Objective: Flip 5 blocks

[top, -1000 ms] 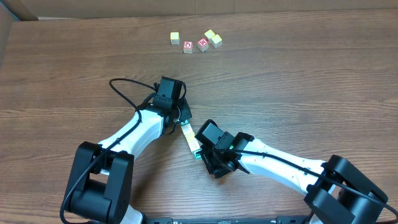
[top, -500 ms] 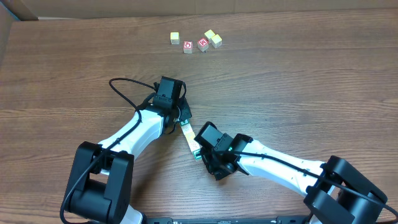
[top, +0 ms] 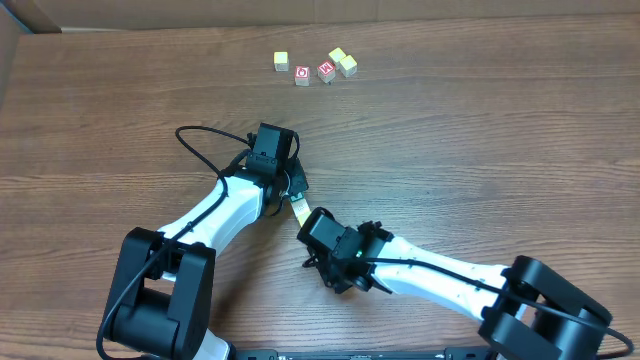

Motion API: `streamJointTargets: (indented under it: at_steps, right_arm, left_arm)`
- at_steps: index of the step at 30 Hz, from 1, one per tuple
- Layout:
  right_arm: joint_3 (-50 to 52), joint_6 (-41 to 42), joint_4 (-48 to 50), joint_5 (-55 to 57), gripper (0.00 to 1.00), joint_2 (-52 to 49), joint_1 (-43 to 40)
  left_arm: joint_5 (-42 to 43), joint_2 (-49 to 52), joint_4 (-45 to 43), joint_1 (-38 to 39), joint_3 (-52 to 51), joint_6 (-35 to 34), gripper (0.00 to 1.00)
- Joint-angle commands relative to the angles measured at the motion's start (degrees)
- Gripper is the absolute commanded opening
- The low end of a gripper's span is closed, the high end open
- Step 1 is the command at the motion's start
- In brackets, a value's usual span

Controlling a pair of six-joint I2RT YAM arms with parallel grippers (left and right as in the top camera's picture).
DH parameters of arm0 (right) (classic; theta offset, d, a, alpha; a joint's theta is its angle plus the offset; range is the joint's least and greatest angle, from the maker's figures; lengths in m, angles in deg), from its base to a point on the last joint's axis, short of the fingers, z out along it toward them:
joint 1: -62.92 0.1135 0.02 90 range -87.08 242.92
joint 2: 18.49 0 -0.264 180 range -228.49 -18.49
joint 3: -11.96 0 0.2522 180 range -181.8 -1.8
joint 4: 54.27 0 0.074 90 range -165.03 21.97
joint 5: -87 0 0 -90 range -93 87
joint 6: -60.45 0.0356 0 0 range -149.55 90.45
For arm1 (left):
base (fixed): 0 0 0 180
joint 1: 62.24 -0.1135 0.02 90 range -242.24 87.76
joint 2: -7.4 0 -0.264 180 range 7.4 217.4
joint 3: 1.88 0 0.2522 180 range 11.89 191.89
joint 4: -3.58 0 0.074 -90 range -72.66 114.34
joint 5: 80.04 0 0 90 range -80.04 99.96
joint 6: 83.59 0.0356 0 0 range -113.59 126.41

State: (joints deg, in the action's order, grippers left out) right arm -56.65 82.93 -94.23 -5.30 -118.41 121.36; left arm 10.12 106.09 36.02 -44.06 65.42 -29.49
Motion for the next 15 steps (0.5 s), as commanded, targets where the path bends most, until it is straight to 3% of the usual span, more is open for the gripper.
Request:
streamJointTargets:
  at_steps: [1, 15]
  right_arm:
    - [-0.59, 0.26, 0.9, 1.36, 0.04, -1.49, 0.76]
    - [-0.59, 0.22, 2.73, 1.16, 0.04, -1.49, 0.76]
  left_arm:
    - [-0.74, 0.96, 0.24, 0.61, -0.52, -0.07, 0.04]
    - [-0.57, 1.33, -0.39, 0.61, -0.52, -0.09, 0.04]
